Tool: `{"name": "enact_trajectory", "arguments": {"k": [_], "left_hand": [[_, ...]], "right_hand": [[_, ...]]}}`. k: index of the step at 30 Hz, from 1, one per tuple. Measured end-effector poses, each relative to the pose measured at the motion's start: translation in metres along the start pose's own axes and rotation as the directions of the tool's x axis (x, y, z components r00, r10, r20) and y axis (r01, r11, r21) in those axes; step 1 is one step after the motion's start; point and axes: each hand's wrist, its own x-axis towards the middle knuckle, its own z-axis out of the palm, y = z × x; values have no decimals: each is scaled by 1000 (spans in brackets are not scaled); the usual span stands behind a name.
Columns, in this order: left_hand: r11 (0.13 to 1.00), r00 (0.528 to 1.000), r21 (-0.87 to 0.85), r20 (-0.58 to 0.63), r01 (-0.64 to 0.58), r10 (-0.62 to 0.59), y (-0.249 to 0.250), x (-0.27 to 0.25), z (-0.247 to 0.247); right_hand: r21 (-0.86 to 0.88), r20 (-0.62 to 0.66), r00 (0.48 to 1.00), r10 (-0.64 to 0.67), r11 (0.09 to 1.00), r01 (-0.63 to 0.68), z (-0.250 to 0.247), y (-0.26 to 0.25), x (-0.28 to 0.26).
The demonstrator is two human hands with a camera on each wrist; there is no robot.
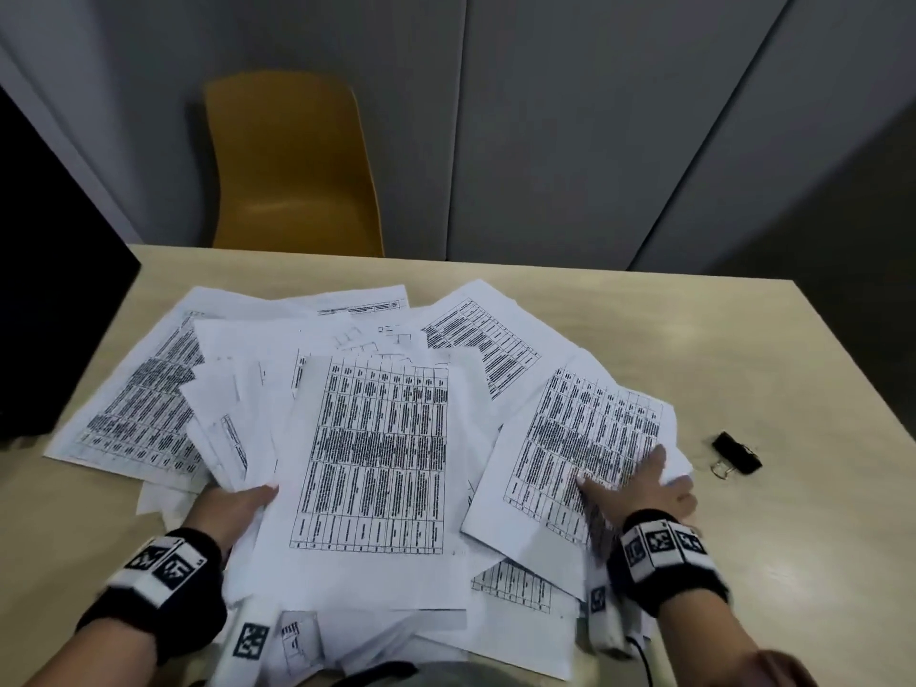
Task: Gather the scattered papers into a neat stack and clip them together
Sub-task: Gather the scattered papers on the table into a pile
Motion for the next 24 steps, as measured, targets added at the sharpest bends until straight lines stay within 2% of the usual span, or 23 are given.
{"name": "enact_trajectory", "arguments": {"k": [2,4,6,8,10,12,14,17,20,22,24], "left_hand": [[998,999,64,30,-13,11,-1,1,-1],[992,999,121,26,-28,25,0,0,-1],[995,1000,95,-10,-26,27,1,-1,-1],[999,998,53,-58,-8,11,6,-6,-4],[1000,992,12,-122,10,-9,7,-5,-16],[997,989,-71,-145,22,-32,4,3,-28],[991,989,-127,-144,28,-46,4,3,-36],[984,994,-176,-99,33,-51,3,-1,-39],[948,990,-293,-27,121,-135,-7,4,-38],[932,985,-327,-6,159,-170,-12,10,-38],[935,979,-292,32,200,-199,-3,-5,-32]], "right_hand": [[-48,4,999,-38,998,39,1,-1,-2],[-34,19,990,-139,990,139,6,-4,-6],[144,-6,986,-167,976,166,8,-5,-6],[390,-40,997,-67,918,78,3,-2,-1],[506,-75,996,50,863,-5,-4,3,10],[493,-163,981,105,870,-12,-9,7,23],[451,-190,972,140,891,-40,-12,6,31],[330,-110,984,143,939,-100,-10,-6,28],[261,-42,999,8,965,3,-1,-19,27],[240,-44,998,-44,969,54,3,-22,29],[253,-62,998,16,967,0,-1,-21,29]]}}
